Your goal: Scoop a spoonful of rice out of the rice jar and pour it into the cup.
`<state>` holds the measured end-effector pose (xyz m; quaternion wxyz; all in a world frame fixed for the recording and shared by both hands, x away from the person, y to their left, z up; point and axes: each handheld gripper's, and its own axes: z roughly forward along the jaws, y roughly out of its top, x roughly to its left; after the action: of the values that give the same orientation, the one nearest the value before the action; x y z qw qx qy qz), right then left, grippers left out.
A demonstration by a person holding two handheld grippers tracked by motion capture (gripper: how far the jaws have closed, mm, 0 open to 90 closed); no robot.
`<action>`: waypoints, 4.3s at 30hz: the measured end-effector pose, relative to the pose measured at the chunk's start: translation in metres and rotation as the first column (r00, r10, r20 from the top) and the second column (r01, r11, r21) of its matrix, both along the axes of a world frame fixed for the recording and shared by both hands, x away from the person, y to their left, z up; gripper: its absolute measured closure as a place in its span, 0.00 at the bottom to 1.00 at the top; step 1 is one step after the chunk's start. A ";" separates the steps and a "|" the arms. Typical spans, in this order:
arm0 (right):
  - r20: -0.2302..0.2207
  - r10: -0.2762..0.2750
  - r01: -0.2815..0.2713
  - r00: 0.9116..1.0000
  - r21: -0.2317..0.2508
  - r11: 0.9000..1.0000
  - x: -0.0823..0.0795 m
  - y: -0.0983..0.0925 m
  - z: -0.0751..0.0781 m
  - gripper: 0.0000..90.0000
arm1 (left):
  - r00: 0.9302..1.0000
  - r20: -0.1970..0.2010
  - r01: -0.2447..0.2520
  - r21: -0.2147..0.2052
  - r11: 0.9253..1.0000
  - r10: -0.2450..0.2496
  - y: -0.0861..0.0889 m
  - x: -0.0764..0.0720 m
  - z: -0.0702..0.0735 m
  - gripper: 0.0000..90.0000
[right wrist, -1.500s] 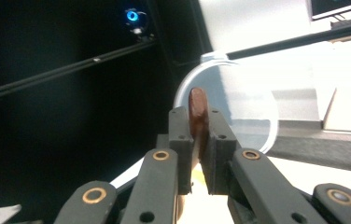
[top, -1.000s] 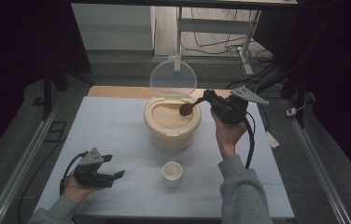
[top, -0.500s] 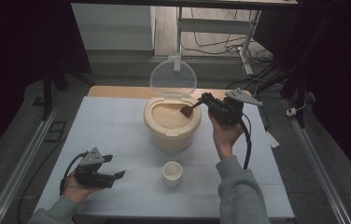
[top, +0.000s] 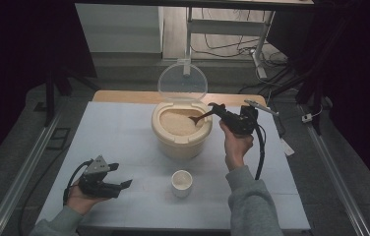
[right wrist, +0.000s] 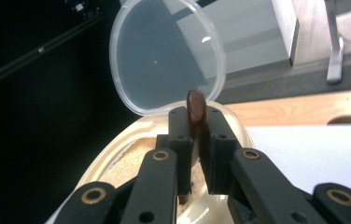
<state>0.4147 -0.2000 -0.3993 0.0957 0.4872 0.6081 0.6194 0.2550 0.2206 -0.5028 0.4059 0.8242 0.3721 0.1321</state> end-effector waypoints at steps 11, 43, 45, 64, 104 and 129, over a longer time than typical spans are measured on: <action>-0.085 -0.019 0.028 0.996 0.108 0.994 0.002 -0.010 -0.004 0.92 | 1.000 0.001 0.003 0.003 1.000 -0.003 -0.001 0.000 0.000 0.23; -0.274 0.009 0.091 0.962 0.348 0.933 0.007 -0.039 -0.009 0.92 | 1.000 0.002 0.013 0.021 1.000 -0.013 -0.004 0.001 -0.002 0.23; -0.271 0.012 0.087 0.962 0.351 0.932 0.007 -0.040 -0.008 0.92 | 1.000 0.002 0.014 0.022 1.000 -0.014 -0.004 0.001 -0.002 0.23; -0.268 0.042 0.063 0.963 0.371 0.926 0.006 -0.044 -0.001 0.92 | 1.000 0.004 0.017 0.034 0.999 -0.018 -0.005 0.001 -0.002 0.23; -0.286 0.219 -0.096 0.933 0.390 0.916 -0.040 -0.055 0.001 0.93 | 1.000 0.000 0.007 0.027 1.000 -0.007 -0.004 0.002 -0.002 0.23; -0.342 0.276 -0.192 0.898 0.259 0.947 -0.054 -0.038 -0.023 0.93 | 1.000 -0.003 0.008 0.033 0.999 -0.008 -0.004 0.002 -0.003 0.23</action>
<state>0.3610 -0.2380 -0.4219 -0.1517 0.5269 0.5973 0.5853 0.2570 0.2164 -0.5056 0.3923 0.8324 0.3673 0.1357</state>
